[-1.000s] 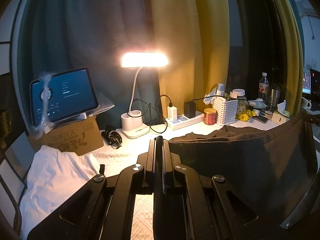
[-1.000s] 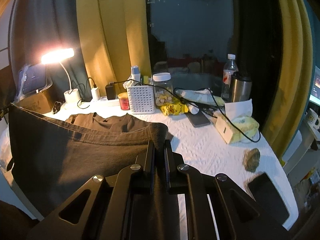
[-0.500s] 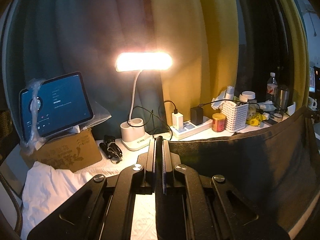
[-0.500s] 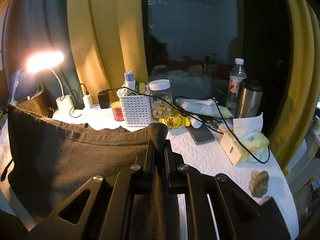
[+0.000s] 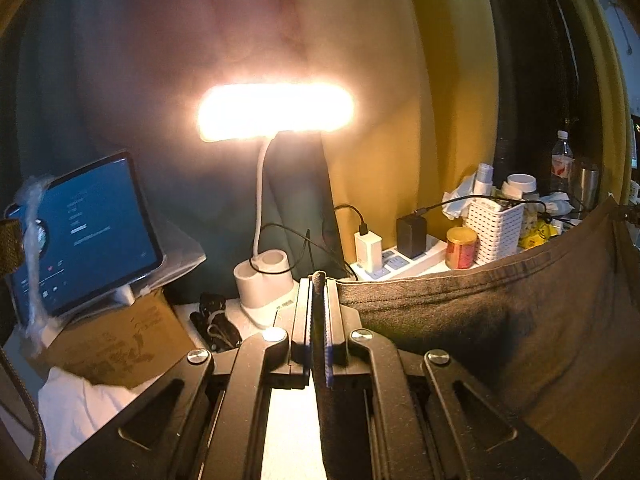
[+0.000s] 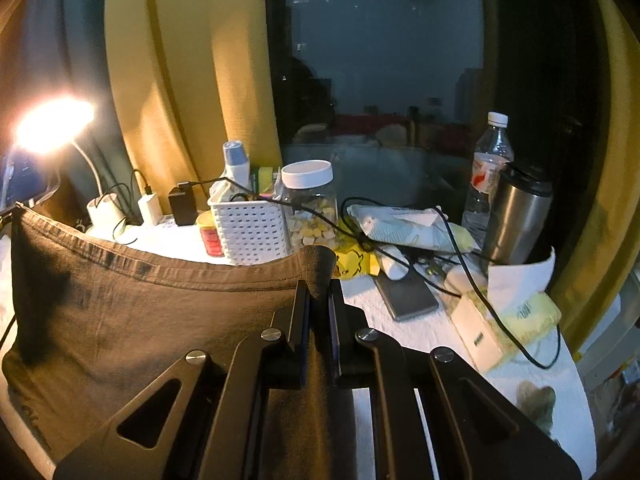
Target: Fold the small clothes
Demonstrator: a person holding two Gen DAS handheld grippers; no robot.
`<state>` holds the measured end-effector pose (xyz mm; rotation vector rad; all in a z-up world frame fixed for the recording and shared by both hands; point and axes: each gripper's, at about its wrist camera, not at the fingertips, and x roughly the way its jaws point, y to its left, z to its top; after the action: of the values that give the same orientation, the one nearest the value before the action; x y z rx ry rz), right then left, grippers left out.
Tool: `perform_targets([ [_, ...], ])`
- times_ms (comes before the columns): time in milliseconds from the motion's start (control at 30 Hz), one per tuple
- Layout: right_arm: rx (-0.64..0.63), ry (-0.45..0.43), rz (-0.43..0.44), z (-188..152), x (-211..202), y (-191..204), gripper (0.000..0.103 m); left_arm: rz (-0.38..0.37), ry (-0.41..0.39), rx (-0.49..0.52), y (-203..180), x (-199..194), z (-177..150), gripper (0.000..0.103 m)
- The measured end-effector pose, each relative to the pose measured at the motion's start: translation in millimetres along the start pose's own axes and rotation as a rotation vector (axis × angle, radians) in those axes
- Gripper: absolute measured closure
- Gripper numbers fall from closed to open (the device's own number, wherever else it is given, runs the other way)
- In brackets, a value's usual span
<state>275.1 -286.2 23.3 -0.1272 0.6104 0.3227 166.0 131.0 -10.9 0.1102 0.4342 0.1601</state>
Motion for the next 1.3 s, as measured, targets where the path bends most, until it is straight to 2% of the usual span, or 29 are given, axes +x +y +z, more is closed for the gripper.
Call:
perform_targets([
  [400, -0.060, -0.004, -0.002, 34, 59, -4, 0.094, 0.023, -0.007, 0.028, 9, 50, 20, 0.100],
  [567, -0.078, 0.025, -0.024, 30, 86, -3, 0.094, 0.027, 0.012, 0.017, 14, 74, 19, 0.100],
  [833, -0.058, 0.115, -0.046, 3, 126, -5, 0.094, 0.020, 0.119, 0.013, 8, 113, -12, 0.100],
  [933, -0.061, 0.149, -0.063, -5, 140, -5, 0.094, 0.007, 0.186, 0.005, 9, 131, -23, 0.100],
  [1100, -0.084, 0.189, -0.092, -17, 157, -4, 0.093, 0.033, 0.251, -0.015, 11, 150, -40, 0.099],
  [1133, -0.086, 0.192, -0.090, -17, 158, -4, 0.092, 0.036, 0.273, -0.024, 12, 154, -42, 0.098],
  [1200, -0.086, 0.194, -0.096, -19, 160, -5, 0.077, 0.056, 0.299, -0.037, 17, 160, -46, 0.098],
  [1233, -0.083, 0.195, -0.092, -20, 159, -6, 0.061, 0.065, 0.312, -0.047, 20, 162, -47, 0.098],
  [1267, -0.081, 0.197, -0.088, -21, 159, -6, 0.050, 0.070, 0.318, -0.058, 24, 162, -48, 0.098],
  [1300, -0.081, 0.194, -0.090, -21, 158, -6, 0.049, 0.081, 0.321, -0.071, 28, 161, -49, 0.098],
])
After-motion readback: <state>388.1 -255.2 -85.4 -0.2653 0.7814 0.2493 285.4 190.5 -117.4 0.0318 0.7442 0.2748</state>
